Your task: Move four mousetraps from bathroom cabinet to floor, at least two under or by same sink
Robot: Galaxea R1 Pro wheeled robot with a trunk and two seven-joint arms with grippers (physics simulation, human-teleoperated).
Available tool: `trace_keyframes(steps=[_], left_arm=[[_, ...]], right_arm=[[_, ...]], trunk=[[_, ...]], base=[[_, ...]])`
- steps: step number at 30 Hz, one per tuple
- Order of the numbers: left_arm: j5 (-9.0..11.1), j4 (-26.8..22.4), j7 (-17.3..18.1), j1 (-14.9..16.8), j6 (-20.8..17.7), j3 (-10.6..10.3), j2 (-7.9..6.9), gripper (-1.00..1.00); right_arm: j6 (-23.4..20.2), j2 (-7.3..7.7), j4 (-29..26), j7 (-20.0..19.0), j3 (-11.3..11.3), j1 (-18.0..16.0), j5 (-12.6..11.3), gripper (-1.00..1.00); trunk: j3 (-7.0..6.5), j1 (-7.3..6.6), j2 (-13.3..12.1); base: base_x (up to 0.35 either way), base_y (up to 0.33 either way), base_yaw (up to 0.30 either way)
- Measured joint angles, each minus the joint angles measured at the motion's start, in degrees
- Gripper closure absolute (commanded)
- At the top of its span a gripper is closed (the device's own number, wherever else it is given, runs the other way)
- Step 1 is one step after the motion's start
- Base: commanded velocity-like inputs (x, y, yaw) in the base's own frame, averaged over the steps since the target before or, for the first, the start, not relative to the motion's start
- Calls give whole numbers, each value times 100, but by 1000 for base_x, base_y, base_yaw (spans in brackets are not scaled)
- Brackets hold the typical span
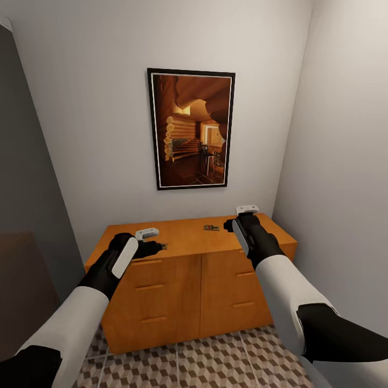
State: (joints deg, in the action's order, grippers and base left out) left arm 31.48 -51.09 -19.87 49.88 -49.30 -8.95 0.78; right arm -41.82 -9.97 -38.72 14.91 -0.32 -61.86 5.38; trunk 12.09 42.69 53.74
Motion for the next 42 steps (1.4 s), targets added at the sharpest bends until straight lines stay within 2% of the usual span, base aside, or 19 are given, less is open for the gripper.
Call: trace_keyframes(steps=[6, 9, 11, 24, 35, 42], left_arm=[[-20, 6, -41, 8, 34, -21, 0, -100], [-9, 37, -314, 4, 70, -49, 174, -100], [-17, 58, -319, 4, 75, -67, 186, -100], [-20, 19, -334, 7, 106, -84, 203, -100], [-19, 30, -347, 8, 107, -71, 197, -100], [-26, 78, -340, 8, 114, -75, 197, -100]], right_arm=[[-10, 0, 31, -6, -15, -5, -10, -100], [-18, 0, 29, 15, -16, -6, 4, -100], [-15, 0, 30, 23, -16, -6, 1, -100], [68, 0, 161, 10, -16, -5, -20, -100], [73, 0, 406, -18, -20, -6, -19, -100], [38, 0, 420, -96, -9, -6, -20, -100]], trunk=[[0, 0, 0], [0, -3, 1], [0, -3, 0], [0, -3, 0], [0, 0, 0], [0, -3, 1]], base=[[6, 0, 0], [259, 0, 0], [317, 0, 0], [320, 0, 0], [74, 0, 0], [230, 0, 0]])
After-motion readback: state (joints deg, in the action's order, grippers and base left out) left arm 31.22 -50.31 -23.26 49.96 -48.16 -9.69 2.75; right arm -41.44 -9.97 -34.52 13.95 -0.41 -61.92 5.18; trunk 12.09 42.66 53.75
